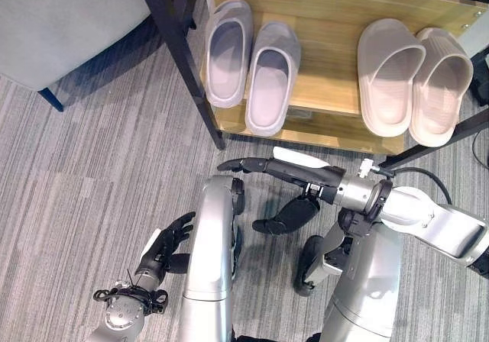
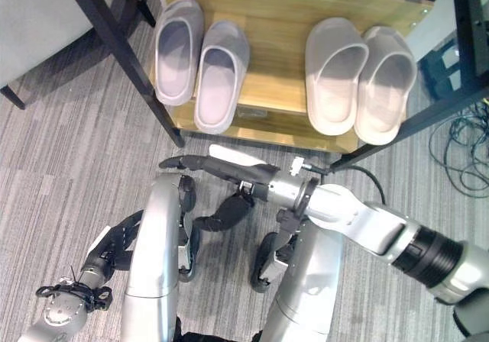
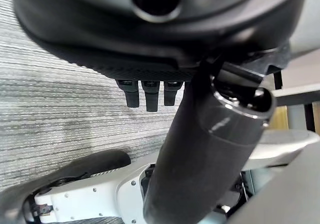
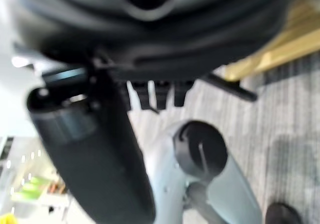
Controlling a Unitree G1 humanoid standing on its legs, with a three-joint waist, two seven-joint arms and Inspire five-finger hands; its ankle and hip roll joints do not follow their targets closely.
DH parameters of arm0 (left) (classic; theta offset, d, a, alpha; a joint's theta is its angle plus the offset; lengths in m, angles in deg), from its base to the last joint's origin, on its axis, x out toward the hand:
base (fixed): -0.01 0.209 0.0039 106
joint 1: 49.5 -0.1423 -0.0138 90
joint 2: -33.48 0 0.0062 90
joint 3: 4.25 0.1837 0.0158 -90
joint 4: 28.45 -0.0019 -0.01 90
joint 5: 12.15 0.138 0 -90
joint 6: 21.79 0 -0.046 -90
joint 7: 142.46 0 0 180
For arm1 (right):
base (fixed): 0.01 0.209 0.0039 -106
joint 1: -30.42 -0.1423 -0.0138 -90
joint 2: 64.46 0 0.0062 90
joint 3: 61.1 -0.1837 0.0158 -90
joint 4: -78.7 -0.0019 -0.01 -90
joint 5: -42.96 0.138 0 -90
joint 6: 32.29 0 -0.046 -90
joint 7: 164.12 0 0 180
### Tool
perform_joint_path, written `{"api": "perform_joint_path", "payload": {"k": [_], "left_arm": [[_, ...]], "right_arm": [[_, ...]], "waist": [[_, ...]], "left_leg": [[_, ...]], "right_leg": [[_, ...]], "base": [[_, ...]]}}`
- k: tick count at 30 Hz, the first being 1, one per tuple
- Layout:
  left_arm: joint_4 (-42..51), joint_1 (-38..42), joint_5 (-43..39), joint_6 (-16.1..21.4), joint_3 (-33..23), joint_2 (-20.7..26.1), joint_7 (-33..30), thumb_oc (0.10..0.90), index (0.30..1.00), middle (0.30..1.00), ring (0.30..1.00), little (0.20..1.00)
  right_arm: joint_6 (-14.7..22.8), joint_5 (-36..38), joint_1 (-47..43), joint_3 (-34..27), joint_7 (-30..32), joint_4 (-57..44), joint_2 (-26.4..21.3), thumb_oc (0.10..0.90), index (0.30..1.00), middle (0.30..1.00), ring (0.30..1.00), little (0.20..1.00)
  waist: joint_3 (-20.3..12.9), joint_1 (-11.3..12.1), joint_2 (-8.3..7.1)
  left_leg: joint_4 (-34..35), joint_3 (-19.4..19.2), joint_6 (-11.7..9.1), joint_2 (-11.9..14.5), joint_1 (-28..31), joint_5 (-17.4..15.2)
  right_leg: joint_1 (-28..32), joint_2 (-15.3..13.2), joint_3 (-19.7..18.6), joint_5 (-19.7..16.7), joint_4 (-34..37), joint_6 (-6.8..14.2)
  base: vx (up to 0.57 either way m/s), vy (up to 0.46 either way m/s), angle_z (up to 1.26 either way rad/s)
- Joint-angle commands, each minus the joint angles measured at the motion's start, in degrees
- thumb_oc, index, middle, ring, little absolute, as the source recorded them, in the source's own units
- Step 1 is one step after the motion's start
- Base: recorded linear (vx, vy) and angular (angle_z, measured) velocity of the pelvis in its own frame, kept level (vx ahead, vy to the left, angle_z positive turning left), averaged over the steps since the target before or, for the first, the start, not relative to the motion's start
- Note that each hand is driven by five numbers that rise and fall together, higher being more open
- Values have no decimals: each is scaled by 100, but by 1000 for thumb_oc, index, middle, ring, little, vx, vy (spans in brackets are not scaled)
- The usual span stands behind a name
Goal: Arrange the slippers neatly on the shoe rack.
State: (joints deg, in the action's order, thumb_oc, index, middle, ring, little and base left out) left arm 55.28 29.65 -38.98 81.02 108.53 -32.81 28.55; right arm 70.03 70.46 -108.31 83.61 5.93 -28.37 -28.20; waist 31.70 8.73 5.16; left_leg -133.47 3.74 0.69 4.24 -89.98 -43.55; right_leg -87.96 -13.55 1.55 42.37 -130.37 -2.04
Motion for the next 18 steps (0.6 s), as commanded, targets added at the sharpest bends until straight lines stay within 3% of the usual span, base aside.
{"api": "perform_joint_path", "payload": {"k": [1, 8, 18], "left_arm": [[455, 11, 183, 496, 283, -15, 98, 800, 900, 900, 900, 900], [390, 186, 99, 503, 432, -9, 109, 800, 900, 900, 900, 900], [348, 153, 21, 512, 490, -11, 39, 800, 900, 900, 900, 900]], "right_arm": [[406, 259, -286, -406, 30, -346, -81, 800, 900, 900, 900, 900], [354, -250, -861, 42, 262, 19, -5, 800, 900, 900, 900, 900], [209, -942, -749, -103, 684, 741, 306, 800, 900, 900, 900, 900]], "waist": [[-191, 199, 150], [-191, 180, 143], [-191, 196, 138]], "left_leg": [[819, 264, -327, -308, 2, 141], [839, 285, -323, -321, 2, 140], [919, 243, -319, -346, 2, 124]], "right_leg": [[-199, -369, -449, -482, 479, 5], [-199, -363, -459, -499, 519, 14], [-199, -358, -489, -528, 563, -3]], "base": [[0, 0, 0], [0, 0, 0], [0, 0, 0]]}}
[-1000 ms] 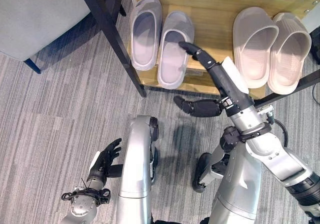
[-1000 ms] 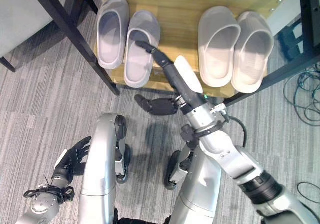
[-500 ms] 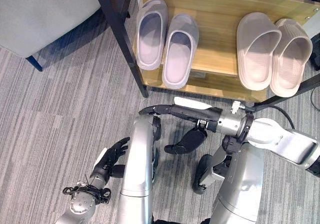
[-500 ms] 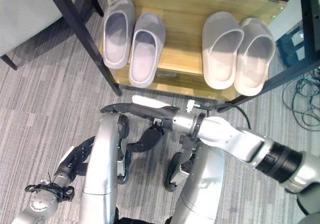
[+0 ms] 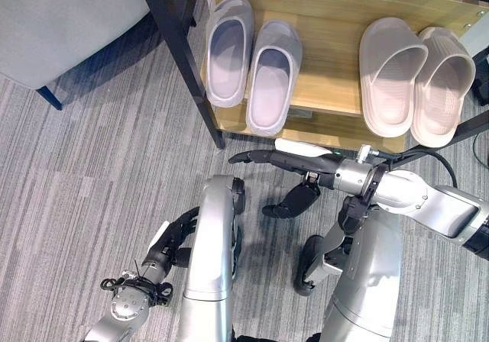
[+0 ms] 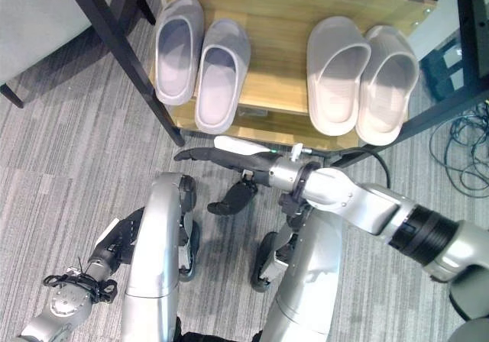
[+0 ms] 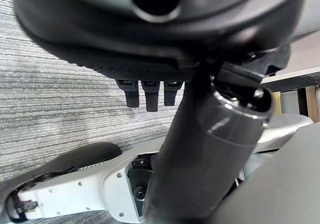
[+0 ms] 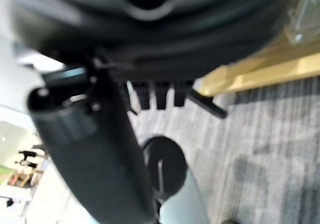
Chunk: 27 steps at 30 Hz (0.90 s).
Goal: Arrange the slippers neatly on the shoe rack.
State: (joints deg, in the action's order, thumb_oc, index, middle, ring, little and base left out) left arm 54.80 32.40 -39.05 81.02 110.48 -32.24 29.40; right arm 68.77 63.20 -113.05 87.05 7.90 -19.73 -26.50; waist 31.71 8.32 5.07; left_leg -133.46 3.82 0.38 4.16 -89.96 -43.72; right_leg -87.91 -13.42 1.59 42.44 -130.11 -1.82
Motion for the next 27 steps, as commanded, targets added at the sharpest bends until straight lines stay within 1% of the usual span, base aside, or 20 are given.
{"api": "perform_joint_path", "payload": {"k": [1, 14, 17, 18, 19, 20, 21, 27], "left_arm": [[393, -120, 28, 513, 297, -63, -47, 800, 900, 900, 900, 900], [346, -258, -43, 518, 259, -66, -194, 800, 900, 900, 900, 900], [316, -298, -63, 522, 257, -77, -226, 800, 900, 900, 900, 900], [315, -299, -63, 522, 256, -74, -226, 800, 900, 900, 900, 900], [301, -325, -62, 530, 251, -91, -257, 800, 900, 900, 900, 900], [301, -326, -61, 530, 250, -90, -258, 800, 900, 900, 900, 900], [282, -347, -90, 529, 246, -107, -277, 800, 900, 900, 900, 900], [238, -446, -146, 539, 195, -135, -343, 800, 900, 900, 900, 900]], "right_arm": [[339, -228, -269, -451, 493, -114, 145, 800, 900, 900, 900, 900], [220, -1211, -210, -833, 1205, 595, 625, 800, 900, 900, 900, 900], [180, -1574, -198, -944, 1430, 792, 760, 800, 900, 900, 900, 900], [183, -1589, -195, -943, 1440, 799, 769, 800, 900, 900, 900, 900], [147, -1781, -184, -1030, 1555, 892, 837, 800, 900, 900, 900, 900], [147, -1783, -181, -1032, 1557, 893, 840, 800, 900, 900, 900, 900], [120, -1967, -182, -1089, 1673, 973, 883, 800, 900, 900, 900, 900], [6, -2504, -103, -1257, 1990, 1189, 1022, 800, 900, 900, 900, 900]], "waist": [[-191, 240, 143], [-191, 282, 165], [-191, 305, 187], [-191, 306, 185], [-191, 314, 190], [-191, 315, 188], [-191, 323, 195], [-191, 352, 206]], "left_leg": [[918, 235, -287, -338, 0, 142], [946, 211, -274, -358, 0, 103], [955, 207, -273, -366, 0, 106], [954, 208, -274, -366, 0, 106], [962, 202, -273, -362, 0, 108], [961, 202, -273, -361, 0, 108], [965, 196, -272, -367, 0, 107], [961, 193, -272, -367, 0, 99]], "right_leg": [[-204, -371, -493, -537, 537, -25], [-204, -357, -513, -524, 533, -62], [-204, -364, -508, -525, 532, -81], [-204, -363, -507, -526, 532, -81], [-204, -361, -510, -530, 533, -86], [-204, -361, -510, -530, 533, -86], [-204, -351, -512, -527, 533, -88], [-204, -341, -504, -514, 529, -100]], "base": [[0, 0, 0], [0, 0, 0], [0, 0, 0], [0, 0, 0], [0, 0, 0], [0, 0, 0], [0, 0, 0], [0, 0, 0]]}}
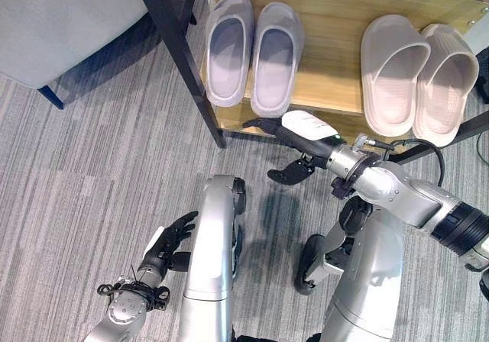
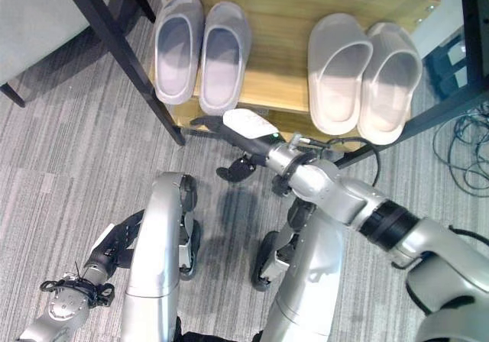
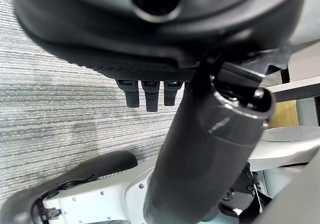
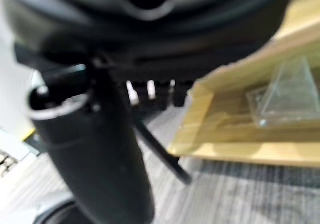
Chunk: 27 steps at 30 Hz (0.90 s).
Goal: Arrange the slippers neatly on the shoe rack.
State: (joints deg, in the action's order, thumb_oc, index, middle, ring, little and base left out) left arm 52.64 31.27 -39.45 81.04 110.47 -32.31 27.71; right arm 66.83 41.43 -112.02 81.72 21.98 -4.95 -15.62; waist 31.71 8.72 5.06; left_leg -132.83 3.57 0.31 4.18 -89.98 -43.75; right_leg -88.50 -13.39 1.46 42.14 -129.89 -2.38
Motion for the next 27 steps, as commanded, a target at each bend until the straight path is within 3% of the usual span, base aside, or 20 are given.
{"api": "perform_joint_path", "payload": {"k": [1, 6, 12, 19, 27], "left_arm": [[456, -346, -107, 535, 194, -142, -185, 800, 900, 900, 900, 900], [441, -369, -105, 522, 179, -162, -217, 800, 900, 900, 900, 900], [462, -312, -93, 481, 165, -161, -117, 800, 900, 900, 900, 900], [590, -261, -41, 475, 162, -98, 138, 800, 900, 900, 900, 900], [645, -311, -25, 533, 7, -130, 156, 800, 900, 900, 900, 900]], "right_arm": [[177, -443, -183, -748, 641, -266, -53, 800, 900, 900, 900, 900], [144, -585, -94, -861, 735, -235, 44, 800, 900, 900, 900, 900], [352, 306, 26, -848, 235, -639, 16, 800, 900, 900, 900, 900], [601, 1645, -87, -386, -714, -1493, -620, 800, 900, 900, 900, 900], [735, 1709, -180, -260, -779, -1997, -1347, 800, 900, 900, 900, 900]], "waist": [[-191, 310, 211], [-191, 310, 215], [-191, 306, 180], [-191, 247, 94], [-191, 149, -18]], "left_leg": [[895, 219, -262, -370, 2, 101], [889, 221, -256, -367, 2, 100], [875, 212, -269, -387, 2, 103], [845, 220, -315, -380, 2, 120], [890, 249, -360, -385, 2, 187]], "right_leg": [[-145, -341, -490, -487, 506, -44], [-145, -352, -473, -496, 506, -46], [-145, -345, -490, -495, 483, -35], [-145, -331, -527, -489, 459, -20], [-145, -346, -530, -481, 456, -42]], "base": [[0, 0, 0], [0, 0, 0], [0, 0, 0], [0, 0, 0], [1, -8, 0]]}}
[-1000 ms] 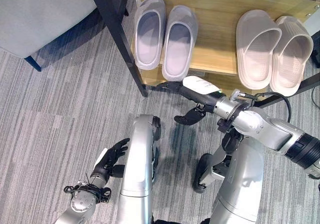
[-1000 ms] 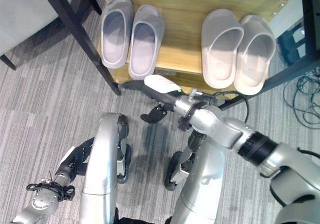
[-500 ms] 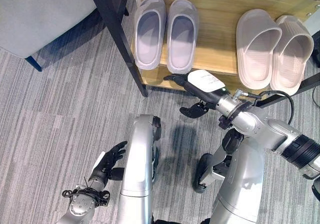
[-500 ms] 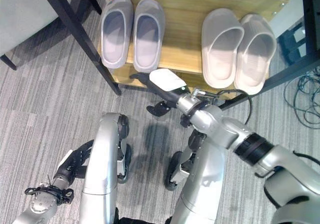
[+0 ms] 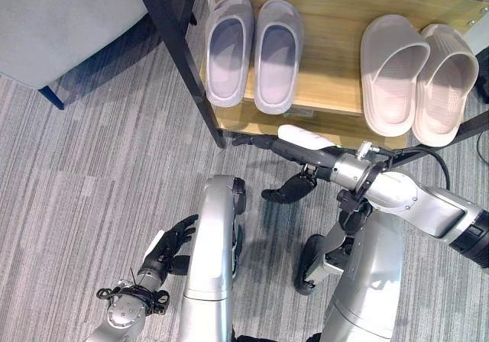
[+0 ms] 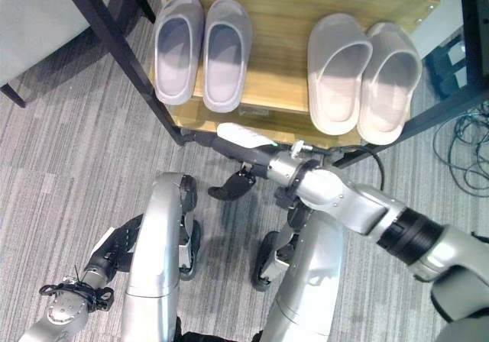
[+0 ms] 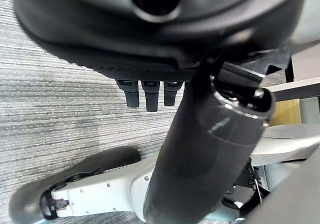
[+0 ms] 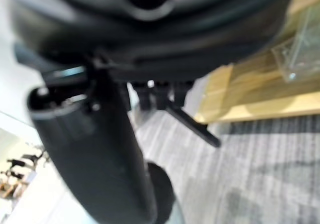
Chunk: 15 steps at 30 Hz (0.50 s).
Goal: Arrange the slippers neatly on the shoe rack.
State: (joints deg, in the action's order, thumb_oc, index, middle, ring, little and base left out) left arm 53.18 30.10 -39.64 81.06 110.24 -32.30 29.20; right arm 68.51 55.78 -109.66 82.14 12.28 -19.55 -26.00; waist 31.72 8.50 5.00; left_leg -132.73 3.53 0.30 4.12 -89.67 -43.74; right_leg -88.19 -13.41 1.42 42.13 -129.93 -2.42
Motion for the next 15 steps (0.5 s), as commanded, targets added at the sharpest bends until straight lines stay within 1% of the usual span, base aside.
{"api": "perform_joint_path", "payload": {"k": [1, 2, 3, 4, 5, 7, 8, 9, 11, 12, 13, 14, 15], "left_arm": [[578, -206, -19, 548, -11, -160, 5, 800, 900, 900, 900, 900], [558, -233, -34, 571, -127, -242, -10, 800, 900, 900, 900, 900], [557, -233, -32, 572, -127, -240, -10, 800, 900, 900, 900, 900], [513, -257, -53, 608, -275, -380, -51, 800, 900, 900, 900, 900], [511, -254, -51, 609, -273, -366, -49, 800, 900, 900, 900, 900], [444, -258, -53, 646, -466, -518, -126, 800, 900, 900, 900, 900], [443, -253, -49, 647, -462, -493, -125, 800, 900, 900, 900, 900], [346, -201, -54, 675, -660, -590, -170, 800, 900, 900, 900, 900], [247, -47, -87, 716, -851, -718, -224, 800, 900, 900, 900, 900], [194, 79, -85, 724, -939, -788, -245, 800, 900, 900, 900, 900], [146, 253, -106, 737, -1019, -836, -261, 800, 900, 900, 900, 900], [98, 432, -116, 749, -1095, -912, -276, 800, 900, 900, 900, 900], [41, 631, -86, 759, -1136, -944, -303, 800, 900, 900, 900, 900]], "right_arm": [[575, 198, -431, -322, 227, -554, -423, 800, 900, 900, 900, 900], [603, 45, -358, -405, 312, -553, -607, 800, 900, 900, 900, 900], [604, 36, -335, -424, 316, -562, -610, 800, 900, 900, 900, 900], [620, -148, -64, -676, 471, -472, -718, 800, 900, 900, 900, 900], [621, -164, -5, -731, 475, -487, -717, 800, 900, 900, 900, 900], [606, -401, 497, -1204, 714, -323, -707, 800, 900, 900, 900, 900], [607, -426, 593, -1298, 718, -347, -701, 800, 900, 900, 900, 900], [576, -723, 1044, -1830, 893, -273, -641, 800, 900, 900, 900, 900], [559, -981, 1503, -2389, 1117, -180, -496, 800, 900, 900, 900, 900], [541, -1162, 1549, -2592, 1244, -118, -444, 800, 900, 900, 900, 900], [524, -1389, 1669, -2878, 1345, -116, -367, 800, 900, 900, 900, 900], [497, -1556, 1742, -3100, 1445, -74, -249, 800, 900, 900, 900, 900], [483, -1721, 1887, -3410, 1558, -52, -156, 800, 900, 900, 900, 900]], "waist": [[-193, 149, -43], [-193, 95, -109], [-193, 93, -114], [-193, 11, -192], [-193, 18, -204], [-193, -74, -290], [-193, -60, -311], [-193, -96, -476], [-193, -103, -665], [-193, -100, -764], [-193, -82, -838], [-193, -88, -862], [-193, -80, -829]], "left_leg": [[896, 261, -364, -388, -28, 197], [943, 261, -380, -396, -28, 217], [949, 256, -380, -400, -28, 223], [1006, 244, -397, -404, -28, 258], [1012, 240, -397, -409, -28, 264], [1122, 231, -400, -417, -28, 311], [1137, 222, -398, -423, -28, 327], [1409, 128, -400, -413, -28, 411], [2051, -38, -400, -386, -28, 595], [2410, -106, -406, -386, -28, 690], [2850, -151, -396, -447, -28, 910], [3152, -128, -387, -499, -28, 1049], [3452, -47, -382, -580, -28, 1257]], "right_leg": [[-176, -330, -536, -487, 466, -44], [-176, -311, -558, -498, 482, -54], [-176, -315, -562, -497, 484, -54], [-176, -299, -573, -510, 516, -61], [-176, -304, -577, -510, 517, -62], [-176, -274, -602, -556, 611, -74], [-176, -281, -607, -562, 619, -74], [-176, -244, -635, -635, 836, -89], [-176, -224, -611, -806, 1433, -87], [-176, -174, -615, -884, 1745, -85], [-174, -149, -560, -1051, 2129, -81], [-138, -112, -479, -1146, 2422, -57], [-57, -116, -348, -1237, 2737, -39]], "base": [[28, -30, 0], [28, -31, 0], [54, -60, 1], [30, -37, 2], [49, -51, 5], [44, -30, 4], [55, -70, 3], [26, -94, 4], [-12, -122, 2], [-107, -108, -5], [-147, -82, -16], [-193, -42, -17], [-239, -21, -7]]}}
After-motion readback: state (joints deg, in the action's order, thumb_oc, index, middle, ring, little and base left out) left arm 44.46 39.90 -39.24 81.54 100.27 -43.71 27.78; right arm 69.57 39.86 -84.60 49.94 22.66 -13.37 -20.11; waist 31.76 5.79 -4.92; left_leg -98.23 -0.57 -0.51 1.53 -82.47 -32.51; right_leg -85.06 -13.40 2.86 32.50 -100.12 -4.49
